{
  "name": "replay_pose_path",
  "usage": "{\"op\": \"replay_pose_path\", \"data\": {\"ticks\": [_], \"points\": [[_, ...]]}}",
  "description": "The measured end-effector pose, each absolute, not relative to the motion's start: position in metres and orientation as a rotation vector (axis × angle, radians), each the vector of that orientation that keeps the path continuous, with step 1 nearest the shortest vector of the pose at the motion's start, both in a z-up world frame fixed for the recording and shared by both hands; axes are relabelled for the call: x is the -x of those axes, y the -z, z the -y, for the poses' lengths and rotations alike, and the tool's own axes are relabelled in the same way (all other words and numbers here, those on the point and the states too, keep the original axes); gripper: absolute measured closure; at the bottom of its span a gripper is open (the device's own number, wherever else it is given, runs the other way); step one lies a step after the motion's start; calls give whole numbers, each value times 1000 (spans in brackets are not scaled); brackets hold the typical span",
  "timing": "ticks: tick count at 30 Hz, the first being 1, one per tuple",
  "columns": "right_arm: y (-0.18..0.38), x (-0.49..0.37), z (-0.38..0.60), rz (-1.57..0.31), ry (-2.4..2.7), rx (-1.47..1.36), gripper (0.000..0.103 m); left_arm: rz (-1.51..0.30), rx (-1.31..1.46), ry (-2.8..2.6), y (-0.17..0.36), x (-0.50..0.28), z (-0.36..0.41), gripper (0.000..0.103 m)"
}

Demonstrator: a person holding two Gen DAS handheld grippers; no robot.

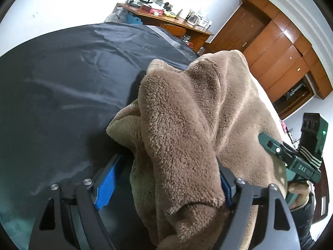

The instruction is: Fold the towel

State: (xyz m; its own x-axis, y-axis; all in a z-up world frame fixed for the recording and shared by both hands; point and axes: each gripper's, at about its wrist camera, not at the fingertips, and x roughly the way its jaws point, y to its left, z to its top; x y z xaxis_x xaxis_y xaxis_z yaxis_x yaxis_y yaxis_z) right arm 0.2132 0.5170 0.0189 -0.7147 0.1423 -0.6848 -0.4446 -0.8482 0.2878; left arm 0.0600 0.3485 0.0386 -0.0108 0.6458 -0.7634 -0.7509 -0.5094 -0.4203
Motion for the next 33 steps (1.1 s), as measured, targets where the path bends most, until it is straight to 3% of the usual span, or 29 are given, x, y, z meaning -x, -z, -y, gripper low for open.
{"op": "replay_pose_path", "data": {"ticks": [7,10,19,26,30,33], "points": [[-51,-214,-455,-125,-2420,877,19,-242,1069,-1942,-67,-87,-320,15],[-62,-216,-422,11,-2417,803,19,-269,1001,-2007,-78,-98,-302,15],[-51,-195,-350,13,-2573,827,19,-257,1021,-2090,-74,-91,-256,5],[0,-188,-324,106,-2493,933,17,-239,1089,-2149,-52,-80,-218,5],[4,-184,-318,137,-2445,945,16,-243,1123,-2191,-40,-71,-199,5],[-9,-184,-319,59,-2427,935,16,-236,1155,-2215,-29,-64,-185,5]]}}
